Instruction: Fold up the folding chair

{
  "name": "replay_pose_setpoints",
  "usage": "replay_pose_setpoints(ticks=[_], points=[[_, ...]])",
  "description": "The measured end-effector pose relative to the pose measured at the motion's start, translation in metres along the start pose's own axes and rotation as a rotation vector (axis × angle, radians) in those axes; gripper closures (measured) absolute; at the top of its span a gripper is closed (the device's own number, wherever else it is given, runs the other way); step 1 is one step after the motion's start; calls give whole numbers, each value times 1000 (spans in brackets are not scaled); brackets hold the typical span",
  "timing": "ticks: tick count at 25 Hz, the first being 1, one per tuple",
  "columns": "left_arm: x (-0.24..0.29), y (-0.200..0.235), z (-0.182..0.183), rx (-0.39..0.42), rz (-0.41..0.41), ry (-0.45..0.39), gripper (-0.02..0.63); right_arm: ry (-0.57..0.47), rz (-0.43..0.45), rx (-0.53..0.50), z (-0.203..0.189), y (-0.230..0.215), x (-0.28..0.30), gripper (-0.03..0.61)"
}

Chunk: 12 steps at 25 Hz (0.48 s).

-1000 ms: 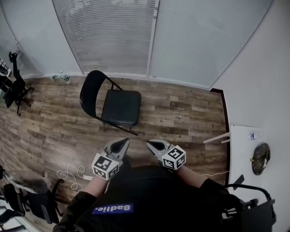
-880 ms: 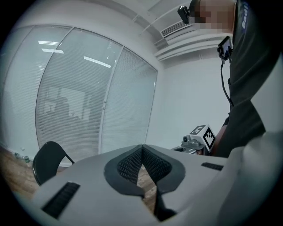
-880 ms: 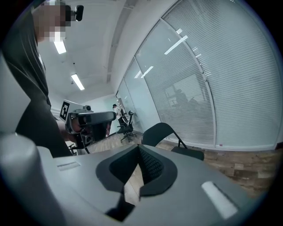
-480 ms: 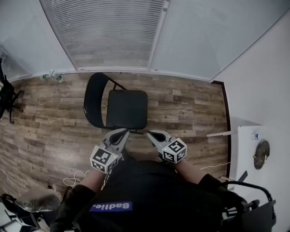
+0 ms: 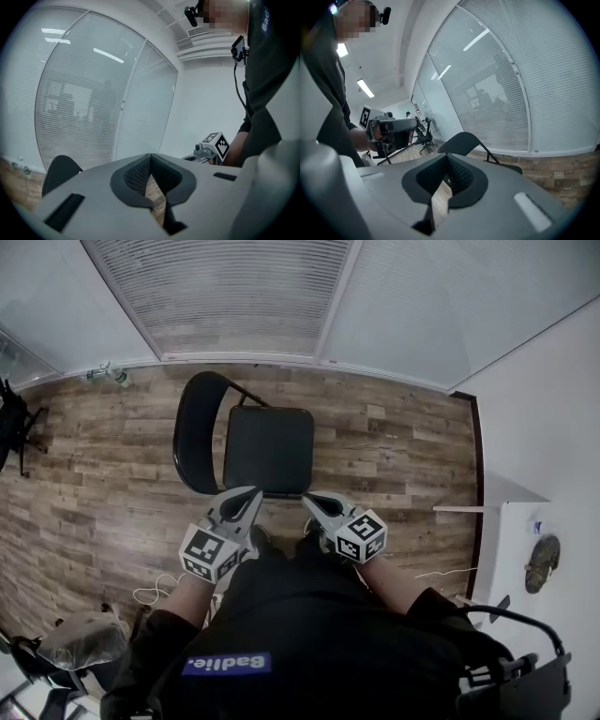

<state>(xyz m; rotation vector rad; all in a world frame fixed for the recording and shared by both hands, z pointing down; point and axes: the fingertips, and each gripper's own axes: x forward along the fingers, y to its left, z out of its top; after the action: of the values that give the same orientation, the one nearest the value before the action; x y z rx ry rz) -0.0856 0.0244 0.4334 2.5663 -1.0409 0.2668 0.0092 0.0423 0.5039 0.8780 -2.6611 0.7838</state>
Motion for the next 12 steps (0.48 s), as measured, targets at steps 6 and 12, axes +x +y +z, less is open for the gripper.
replay_pose_setpoints(ticks=[6, 12], points=[[35, 17, 2, -5, 73, 17, 609, -1, 18, -6, 7, -49, 3, 575], [65, 39, 4, -9, 178, 36, 609, 0, 39, 18, 6, -96, 6, 575]])
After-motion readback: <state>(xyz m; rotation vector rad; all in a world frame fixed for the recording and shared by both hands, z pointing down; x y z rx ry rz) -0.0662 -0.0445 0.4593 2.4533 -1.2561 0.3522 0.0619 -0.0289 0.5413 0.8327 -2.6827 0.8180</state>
